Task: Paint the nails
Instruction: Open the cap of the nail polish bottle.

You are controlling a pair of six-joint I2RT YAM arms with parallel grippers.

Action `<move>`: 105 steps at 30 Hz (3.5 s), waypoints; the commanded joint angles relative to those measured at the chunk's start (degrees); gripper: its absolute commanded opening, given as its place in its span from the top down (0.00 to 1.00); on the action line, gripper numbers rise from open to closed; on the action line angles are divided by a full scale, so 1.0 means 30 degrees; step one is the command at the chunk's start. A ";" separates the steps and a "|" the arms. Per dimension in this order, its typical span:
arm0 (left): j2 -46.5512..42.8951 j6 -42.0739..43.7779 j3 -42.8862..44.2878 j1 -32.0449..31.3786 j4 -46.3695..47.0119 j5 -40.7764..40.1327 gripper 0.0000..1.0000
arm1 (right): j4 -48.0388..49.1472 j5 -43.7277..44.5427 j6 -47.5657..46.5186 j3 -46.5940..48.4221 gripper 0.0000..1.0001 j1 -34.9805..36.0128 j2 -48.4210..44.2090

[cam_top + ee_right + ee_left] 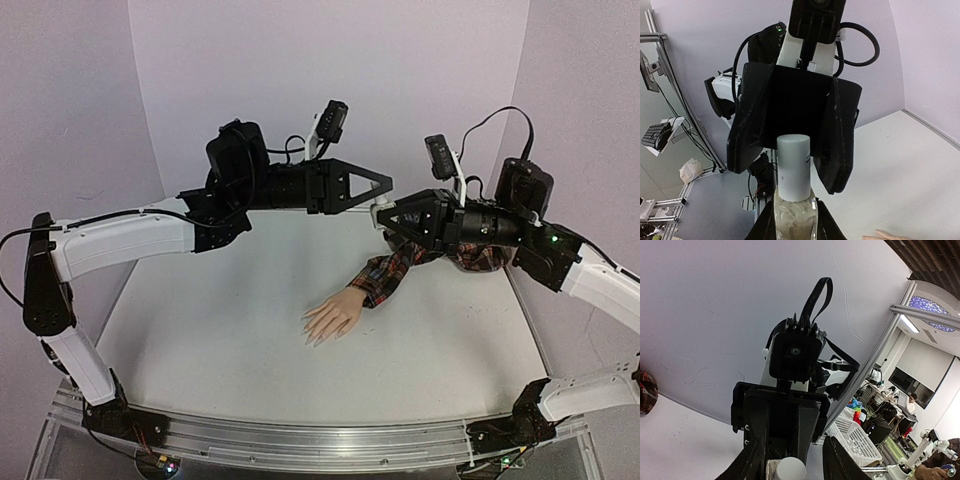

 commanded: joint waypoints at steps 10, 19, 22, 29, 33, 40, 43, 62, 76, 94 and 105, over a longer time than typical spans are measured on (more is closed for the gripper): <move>-0.0807 0.2490 0.1456 -0.0034 -0.3702 -0.1214 0.98 | 0.1024 0.1274 -0.0024 0.1151 1.00 0.0016 0.0145; 0.0438 0.2890 0.5236 -0.0253 -1.0502 -1.3370 1.00 | -0.2720 1.3264 -0.4935 0.2180 1.00 0.1157 0.1006; 0.1521 0.1157 0.6418 -0.0397 -1.1247 -1.7325 1.00 | -0.2803 1.8876 -0.6933 0.2987 1.00 0.2385 0.2271; 0.3246 -0.0959 0.8419 -0.0478 -1.0931 -2.0380 1.00 | -0.1046 2.1619 -0.8420 0.4343 1.00 0.2842 0.4415; 0.3342 -0.0701 0.8792 -0.0477 -1.0450 -1.9931 0.91 | -0.0860 1.9554 -0.8210 0.4798 1.00 0.2797 0.4658; 0.0935 0.0985 0.6313 -0.0421 -0.8379 -1.6277 0.27 | -0.0850 1.5422 -0.7195 0.4107 1.00 0.2185 0.3944; -0.0707 0.1608 0.3834 -0.0199 -0.6664 -1.3283 0.15 | -0.1004 1.3273 -0.6461 0.3830 1.00 0.1715 0.3269; -0.0611 0.2192 0.3069 0.2173 -0.2741 0.2319 0.27 | 0.0457 -0.1975 0.1527 0.5261 1.00 -0.0817 0.2816; 0.0120 -0.0487 0.2986 0.2191 0.0649 0.3794 0.52 | 0.1263 -0.3606 0.1958 0.5116 1.00 -0.1208 0.3651; -0.0560 0.4083 0.4646 0.1937 -0.7790 -0.4276 1.00 | -0.0724 0.4840 -0.0041 0.4798 1.00 -0.1022 0.3027; 0.1923 0.0056 0.7209 0.1805 -1.0600 -1.8067 1.00 | -0.4216 2.2997 -0.5727 0.7995 1.00 0.2908 0.5830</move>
